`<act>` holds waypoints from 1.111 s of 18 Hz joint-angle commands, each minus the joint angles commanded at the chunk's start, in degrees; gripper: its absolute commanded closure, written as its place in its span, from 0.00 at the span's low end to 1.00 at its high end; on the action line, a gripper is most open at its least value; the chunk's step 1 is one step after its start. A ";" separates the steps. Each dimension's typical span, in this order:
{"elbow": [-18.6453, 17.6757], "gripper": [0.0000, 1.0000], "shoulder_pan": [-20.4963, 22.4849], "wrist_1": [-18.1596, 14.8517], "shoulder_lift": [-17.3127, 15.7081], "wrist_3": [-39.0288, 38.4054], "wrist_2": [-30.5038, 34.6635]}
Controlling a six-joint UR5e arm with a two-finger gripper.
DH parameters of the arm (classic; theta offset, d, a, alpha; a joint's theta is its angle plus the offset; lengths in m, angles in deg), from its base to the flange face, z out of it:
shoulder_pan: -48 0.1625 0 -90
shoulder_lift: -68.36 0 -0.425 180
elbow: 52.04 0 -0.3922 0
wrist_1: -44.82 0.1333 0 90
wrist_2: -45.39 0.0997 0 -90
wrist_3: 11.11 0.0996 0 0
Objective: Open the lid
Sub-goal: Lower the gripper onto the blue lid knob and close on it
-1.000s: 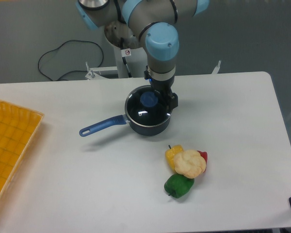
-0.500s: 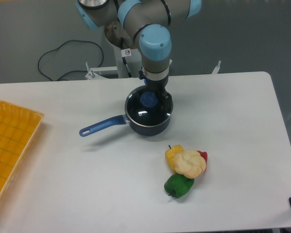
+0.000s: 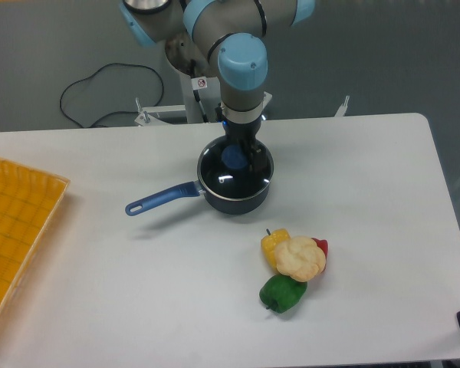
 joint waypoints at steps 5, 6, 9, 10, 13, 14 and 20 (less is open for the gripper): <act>-0.79 0.01 -0.09 1.32 0.26 -0.09 0.00; -0.79 0.01 -0.09 1.24 0.26 -0.09 0.00; -1.06 0.01 -0.18 1.32 0.26 -0.26 -0.09; -1.06 0.02 -0.18 1.41 0.35 -0.26 0.00; -1.23 0.02 -0.18 1.41 0.26 -0.70 0.00; -1.23 0.02 -0.26 1.67 0.26 -0.70 0.00; -1.94 0.03 -0.70 3.35 0.53 -1.85 -0.62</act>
